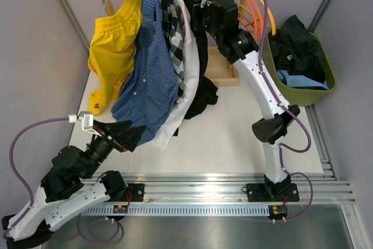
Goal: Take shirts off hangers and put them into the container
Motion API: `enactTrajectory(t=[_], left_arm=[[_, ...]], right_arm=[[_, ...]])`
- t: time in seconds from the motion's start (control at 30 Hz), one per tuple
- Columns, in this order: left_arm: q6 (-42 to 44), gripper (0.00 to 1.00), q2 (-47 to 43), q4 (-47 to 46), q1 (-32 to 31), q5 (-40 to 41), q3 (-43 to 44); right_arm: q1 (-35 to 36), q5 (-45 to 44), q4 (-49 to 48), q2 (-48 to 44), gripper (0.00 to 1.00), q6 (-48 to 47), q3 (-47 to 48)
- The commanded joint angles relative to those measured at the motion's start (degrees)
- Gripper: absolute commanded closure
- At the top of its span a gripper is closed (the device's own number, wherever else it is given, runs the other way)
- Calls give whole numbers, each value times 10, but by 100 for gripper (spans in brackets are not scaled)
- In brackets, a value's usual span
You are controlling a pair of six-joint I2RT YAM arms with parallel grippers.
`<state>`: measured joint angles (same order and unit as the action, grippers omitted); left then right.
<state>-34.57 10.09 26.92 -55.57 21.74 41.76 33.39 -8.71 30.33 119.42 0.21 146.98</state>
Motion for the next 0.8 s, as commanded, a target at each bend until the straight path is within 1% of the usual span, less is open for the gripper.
enactTrajectory(t=[0.0, 0.03, 0.07, 0.1, 0.13, 0.33, 0.43, 0.5, 0.53, 0.57, 0.77], left_arm=[[-8, 1, -15, -7, -1, 7, 0], [-8, 1, -21, -6, -1, 7, -2], [-9, 1, -23, -4, -1, 8, -2], [-9, 1, -26, -3, -1, 9, -3], [-10, 1, -28, -1, -1, 9, -4], [-15, 1, -42, 8, -1, 13, -5], [-16, 1, -46, 11, -1, 16, -4], [-18, 1, -50, 14, -1, 16, -4], [-18, 1, -50, 13, -1, 16, -4], [-19, 1, -52, 14, -1, 16, -4], [-20, 1, -48, 11, -1, 14, -4]], right_arm=[[5, 15, 0, 16, 69, 13, 19], [5, 15, 2, 17, 73, 12, 21], [4, 13, 1, 19, 88, 12, 23], [4, 10, -1, 20, 97, 13, 24], [5, 5, -2, 22, 100, 13, 25], [5, 3, -6, 19, 100, 6, 26], [5, -4, -19, 3, 100, 2, 19], [5, -17, -53, -21, 100, 2, -5], [4, -24, -66, -30, 100, -22, -14], [4, -34, -79, -37, 100, -27, -28], [-3, -68, -167, -59, 100, -43, -18]])
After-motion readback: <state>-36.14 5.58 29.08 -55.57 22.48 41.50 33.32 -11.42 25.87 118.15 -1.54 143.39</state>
